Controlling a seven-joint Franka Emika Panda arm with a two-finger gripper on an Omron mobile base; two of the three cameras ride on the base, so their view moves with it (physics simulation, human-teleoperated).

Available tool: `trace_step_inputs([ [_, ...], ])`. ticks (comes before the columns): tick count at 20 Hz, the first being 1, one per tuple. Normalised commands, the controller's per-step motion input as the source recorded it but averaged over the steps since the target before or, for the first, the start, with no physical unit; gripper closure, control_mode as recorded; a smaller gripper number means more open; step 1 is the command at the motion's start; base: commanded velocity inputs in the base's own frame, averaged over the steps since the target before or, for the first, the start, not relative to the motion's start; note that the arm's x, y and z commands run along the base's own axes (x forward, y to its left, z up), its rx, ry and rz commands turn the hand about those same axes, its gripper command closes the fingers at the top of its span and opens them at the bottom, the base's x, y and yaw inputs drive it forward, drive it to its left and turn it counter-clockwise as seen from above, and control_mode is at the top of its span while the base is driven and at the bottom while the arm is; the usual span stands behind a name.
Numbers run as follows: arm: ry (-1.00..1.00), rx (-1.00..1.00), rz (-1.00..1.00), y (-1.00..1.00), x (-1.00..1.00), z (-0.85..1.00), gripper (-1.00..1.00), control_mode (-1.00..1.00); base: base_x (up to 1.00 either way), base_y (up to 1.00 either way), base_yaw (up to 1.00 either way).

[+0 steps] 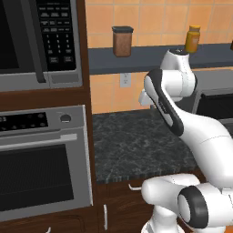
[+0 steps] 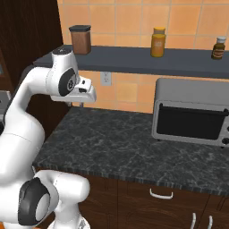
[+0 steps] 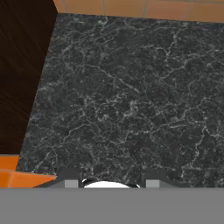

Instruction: Take a straw from the drawer in front and place it inside the glass cup on the dining counter.

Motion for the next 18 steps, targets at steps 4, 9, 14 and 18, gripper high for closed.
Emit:
trace_step_inputs([
  [4, -0.05, 0.0, 0.0, 0.0, -0.4, -0.02, -1.0, -1.0, 0.0, 0.0, 0.0],
  [9, 0.0, 0.01, 0.0, 0.0, -0.83, -0.4, -1.0, -1.0, 0.0, 0.0, 0.0],
  [14, 0.0, 0.03, 0.0, 0.0, -0.47, -0.4, -1.0, -1.0, 0.0, 0.0, 0.0],
  [18, 0.0, 0.02, 0.0, 0.0, -0.23, -0.25, -1.0, -1.0, 0.0, 0.0, 0.0],
])
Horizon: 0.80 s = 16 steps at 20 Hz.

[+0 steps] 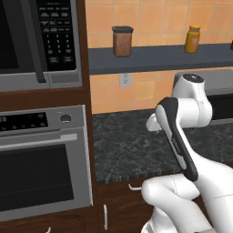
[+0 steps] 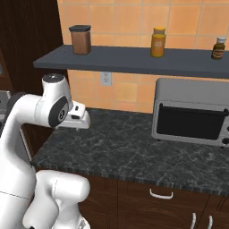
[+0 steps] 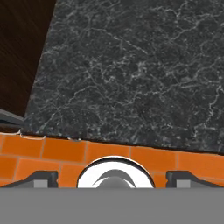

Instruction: Take a straw from the drawer in front and place it inside the glass cup on the dining counter.

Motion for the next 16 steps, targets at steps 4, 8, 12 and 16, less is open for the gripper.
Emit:
trace_step_inputs([
  [4, 0.0, 0.01, 0.0, 0.0, -0.23, -0.19, -1.0, -1.0, 0.0, 0.0, 0.0],
  [8, 0.0, 0.0, 0.0, 0.0, 0.0, 0.0, -1.0, 1.0, -0.24, -0.03, 0.01],
  [12, 0.0, 0.0, 0.0, 0.0, 0.0, 0.0, -1.0, 1.0, -0.62, -0.46, 0.11],
  [16, 0.0, 0.0, 0.0, 0.0, 0.0, 0.0, -1.0, 1.0, -0.74, -0.81, 0.24],
])
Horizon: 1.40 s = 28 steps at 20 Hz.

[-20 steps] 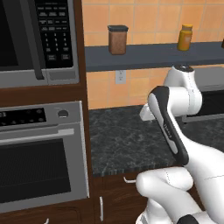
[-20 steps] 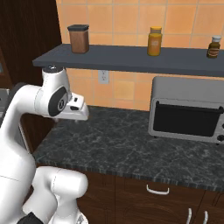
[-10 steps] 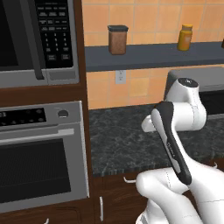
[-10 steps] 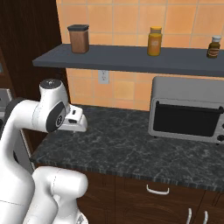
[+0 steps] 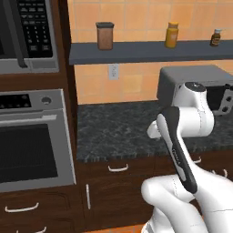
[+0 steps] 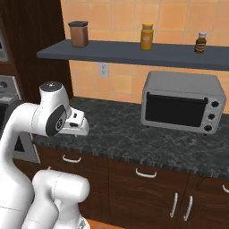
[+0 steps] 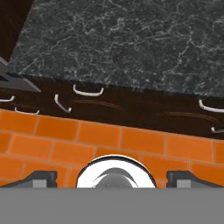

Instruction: Take a straw from the drawer in front and place it inside the glass cup on the dining counter.

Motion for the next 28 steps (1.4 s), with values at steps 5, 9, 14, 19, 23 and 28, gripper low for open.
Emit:
trace_step_inputs([
  [5, 0.0, 0.0, 0.0, 0.0, 0.0, 0.0, -1.0, 1.0, -0.32, -0.96, 0.36],
  [9, 0.0, 0.0, 0.0, 0.0, 0.0, 0.0, -1.0, 1.0, 0.0, -0.73, 0.43],
  [14, 0.0, 0.0, 0.0, 0.0, 0.0, 0.0, -1.0, 1.0, 0.0, -0.39, 0.46],
  [19, 0.0, 0.0, 0.0, 0.0, 0.0, 0.0, -1.0, 1.0, -0.01, -0.43, 0.44],
  [23, 0.0, 0.0, 0.0, 0.0, 0.0, 0.0, -1.0, 1.0, -0.11, -0.66, 0.42],
  [28, 0.0, 0.0, 0.0, 0.0, 0.0, 0.0, -1.0, 1.0, -0.05, -0.47, 0.37],
])
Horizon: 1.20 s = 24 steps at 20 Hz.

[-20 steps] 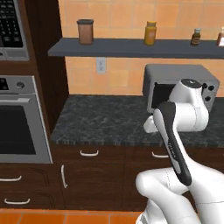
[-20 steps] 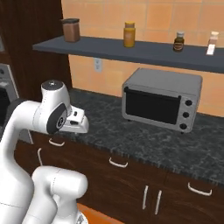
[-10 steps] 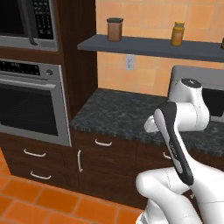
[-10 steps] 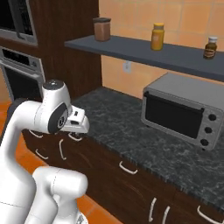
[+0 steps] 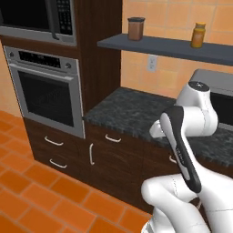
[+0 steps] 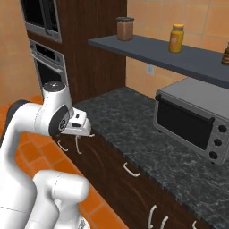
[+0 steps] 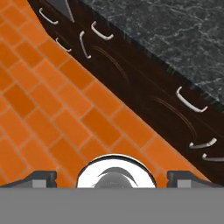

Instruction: Take a straw from the drawer in front and place it inside the glass cup on the dining counter.

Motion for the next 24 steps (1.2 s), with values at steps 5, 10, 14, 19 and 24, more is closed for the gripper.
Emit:
trace_step_inputs([
  [5, 0.01, 0.0, 0.07, 0.21, 0.15, -0.01, -1.0, -1.0, 0.0, 0.0, 0.04],
  [10, 0.0, -0.16, 0.01, 0.86, 0.74, -0.4, -1.0, -1.0, 0.0, 0.0, 0.0],
  [14, 0.04, -0.26, -0.03, 0.94, 0.95, -0.58, -1.0, -1.0, 0.0, 0.0, 0.0],
  [19, 0.06, -0.3, -0.02, 0.64, 0.91, -0.59, -1.0, -1.0, 0.0, 0.0, 0.0],
  [24, 0.01, -0.44, 0.03, 0.11, 0.61, -0.51, -1.0, -1.0, 0.0, 0.0, 0.0],
])
